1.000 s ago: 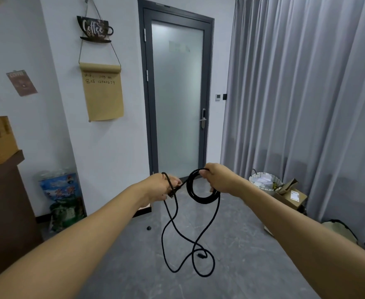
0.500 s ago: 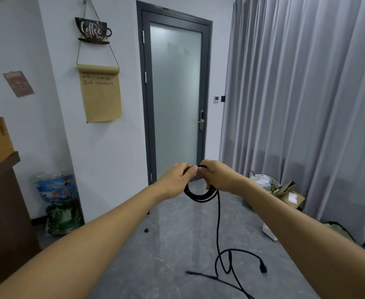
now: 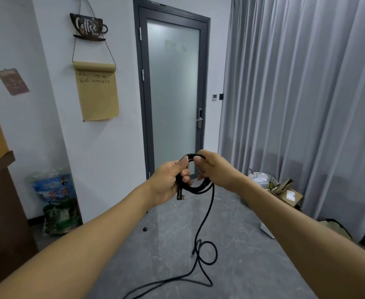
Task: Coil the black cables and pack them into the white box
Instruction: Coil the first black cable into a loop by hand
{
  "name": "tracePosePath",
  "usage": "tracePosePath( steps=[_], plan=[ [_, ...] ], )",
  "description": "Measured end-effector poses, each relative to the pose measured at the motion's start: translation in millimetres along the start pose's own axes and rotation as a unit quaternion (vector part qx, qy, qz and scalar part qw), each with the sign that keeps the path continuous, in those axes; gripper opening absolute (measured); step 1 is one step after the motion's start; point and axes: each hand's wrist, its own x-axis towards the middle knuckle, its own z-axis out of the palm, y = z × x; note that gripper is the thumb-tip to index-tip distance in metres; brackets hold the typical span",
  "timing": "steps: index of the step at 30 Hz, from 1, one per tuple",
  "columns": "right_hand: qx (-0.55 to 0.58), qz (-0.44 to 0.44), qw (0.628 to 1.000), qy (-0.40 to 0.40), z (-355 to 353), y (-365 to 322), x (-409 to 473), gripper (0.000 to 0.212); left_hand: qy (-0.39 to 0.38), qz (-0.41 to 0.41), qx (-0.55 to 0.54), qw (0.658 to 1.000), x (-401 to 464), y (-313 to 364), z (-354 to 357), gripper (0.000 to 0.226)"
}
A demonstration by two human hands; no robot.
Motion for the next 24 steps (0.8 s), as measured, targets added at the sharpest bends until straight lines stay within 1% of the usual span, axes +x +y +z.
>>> tracePosePath(
  steps=[2, 4, 6, 7, 10, 12, 13, 15, 16, 17, 18, 20, 24],
  plan=[
    [0.033, -0.002, 0.999, -0.006, 2, -1, 0, 0.029, -0.023, -0.016, -0.018, 0.999, -3, 6, -1, 0.029],
    [0.054, -0.008, 0.998, -0.018, 5, -3, -1, 0.028, -0.045, -0.033, -0.015, 0.998, -6, 10, -5, 0.039],
    [0.061, -0.015, 0.998, -0.026, 9, -4, -2, 0.028, -0.049, -0.037, -0.015, 0.998, -9, 12, -7, 0.050],
    [0.064, -0.017, 0.997, -0.027, 10, -4, -1, 0.028, -0.039, -0.030, -0.010, 0.999, -9, 11, -8, 0.051],
    [0.091, -0.002, 0.996, -0.020, 14, -6, 2, 0.028, 0.025, 0.002, 0.017, 1.000, -7, 10, -6, 0.045],
    [0.129, 0.035, 0.991, -0.016, 18, -5, 3, 0.027, 0.072, 0.018, 0.021, 0.997, -5, 12, -8, 0.041],
    [0.160, 0.074, 0.984, -0.032, 19, -4, 3, 0.028, 0.097, 0.027, 0.016, 0.995, -3, 14, -10, 0.040],
    [0.221, 0.156, 0.958, -0.099, 22, -1, -3, 0.030, 0.148, 0.044, 0.001, 0.988, -2, 19, -17, 0.038],
    [0.225, 0.173, 0.951, -0.125, 24, 2, -6, 0.030, 0.172, 0.050, -0.005, 0.984, -1, 21, -22, 0.038],
    [0.211, 0.172, 0.953, -0.130, 25, 6, -9, 0.028, 0.194, 0.054, -0.010, 0.979, -1, 22, -26, 0.038],
    [0.194, 0.165, 0.960, -0.117, 24, 10, -9, 0.027, 0.214, 0.057, -0.015, 0.975, -1, 23, -30, 0.038],
    [0.161, 0.152, 0.973, -0.061, 21, 19, -7, 0.027, 0.253, 0.061, -0.030, 0.965, -3, 24, -38, 0.038],
    [0.076, 0.161, 0.984, 0.019, 7, 36, -8, 0.028, 0.326, 0.065, -0.075, 0.940, -9, 27, -55, 0.037]
  ],
)
